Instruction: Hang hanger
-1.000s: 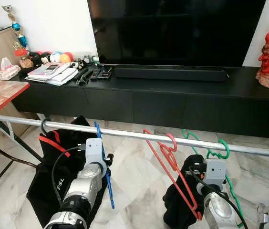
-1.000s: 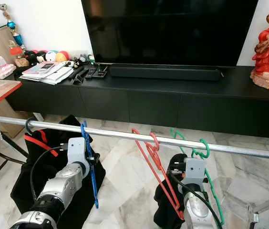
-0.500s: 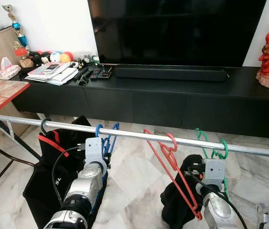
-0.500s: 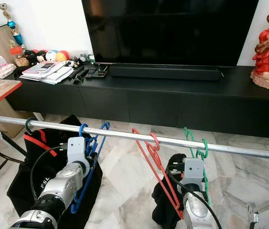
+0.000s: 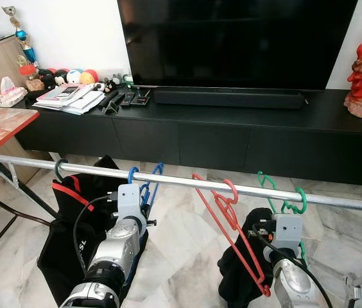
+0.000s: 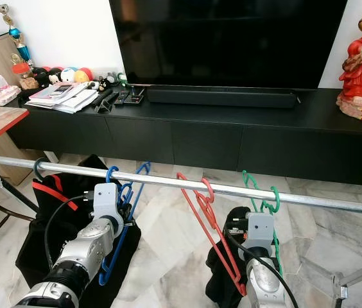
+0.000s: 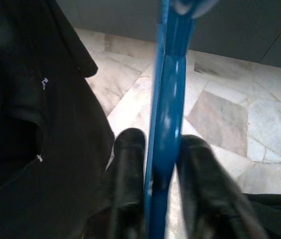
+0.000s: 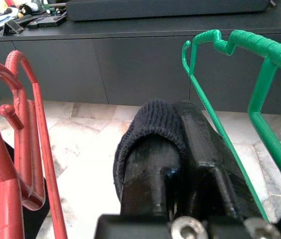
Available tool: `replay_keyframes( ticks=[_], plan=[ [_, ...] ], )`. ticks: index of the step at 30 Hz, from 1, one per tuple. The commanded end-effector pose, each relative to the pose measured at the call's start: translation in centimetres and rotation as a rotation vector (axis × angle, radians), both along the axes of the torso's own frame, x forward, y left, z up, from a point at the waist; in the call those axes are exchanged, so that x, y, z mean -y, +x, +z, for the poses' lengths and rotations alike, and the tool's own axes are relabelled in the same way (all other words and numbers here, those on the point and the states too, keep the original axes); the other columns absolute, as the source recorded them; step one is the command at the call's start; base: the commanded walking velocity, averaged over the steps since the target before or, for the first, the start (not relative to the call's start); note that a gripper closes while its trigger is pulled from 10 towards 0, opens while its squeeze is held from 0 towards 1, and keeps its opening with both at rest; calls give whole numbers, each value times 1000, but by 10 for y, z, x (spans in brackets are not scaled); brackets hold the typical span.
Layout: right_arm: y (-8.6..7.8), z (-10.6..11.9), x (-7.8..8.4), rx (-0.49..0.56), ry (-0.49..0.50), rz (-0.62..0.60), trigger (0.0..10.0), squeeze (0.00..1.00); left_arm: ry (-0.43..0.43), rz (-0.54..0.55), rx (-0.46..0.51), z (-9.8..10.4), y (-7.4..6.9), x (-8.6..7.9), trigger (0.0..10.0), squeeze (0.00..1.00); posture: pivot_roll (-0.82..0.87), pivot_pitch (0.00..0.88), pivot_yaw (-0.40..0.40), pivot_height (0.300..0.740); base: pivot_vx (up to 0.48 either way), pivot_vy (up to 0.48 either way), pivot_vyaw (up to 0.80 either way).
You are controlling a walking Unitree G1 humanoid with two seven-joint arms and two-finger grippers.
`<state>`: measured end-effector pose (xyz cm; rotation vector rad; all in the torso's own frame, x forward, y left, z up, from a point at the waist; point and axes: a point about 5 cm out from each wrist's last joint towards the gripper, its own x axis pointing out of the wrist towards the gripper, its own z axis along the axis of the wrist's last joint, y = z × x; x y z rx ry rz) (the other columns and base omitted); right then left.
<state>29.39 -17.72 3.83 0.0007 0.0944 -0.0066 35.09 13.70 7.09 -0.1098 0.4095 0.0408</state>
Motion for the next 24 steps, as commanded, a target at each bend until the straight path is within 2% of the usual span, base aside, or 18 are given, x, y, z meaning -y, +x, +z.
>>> replay_keyframes(
  ticks=[1, 10, 15, 17, 20, 24],
  plan=[
    [5, 5, -5, 11, 0, 18, 10000, 0, -3, -10, 10, 3, 3, 1, 0, 0, -27, 16, 72, 740, 0, 0, 0],
    [4, 4, -5, 7, -1, 20, 10000, 0, 2, -15, 7, 2, 2, 1, 0, 0, -27, 19, 73, 740, 0, 0, 0],
    [4, 3, -5, 5, -1, 18, 10000, 0, 27, -27, 8, 0, 0, -6, 0, 0, -25, 21, 73, 740, 0, 0, 0],
    [4, 3, -6, 5, -1, 19, 10000, 0, 43, -60, 31, 1, -1, -8, 0, 0, -22, 22, 75, 740, 0, 0, 0],
    [3, 3, -6, 4, -1, 18, 10000, 0, 107, -168, 106, 5, -5, -7, 0, 0, -20, 23, 75, 740, 0, 0, 0],
    [3, 2, -5, 1, -1, 17, 10000, 0, 107, -175, 150, 9, -7, -11, 0, 0, -18, 25, 75, 740, 0, 0, 0]
  ],
)
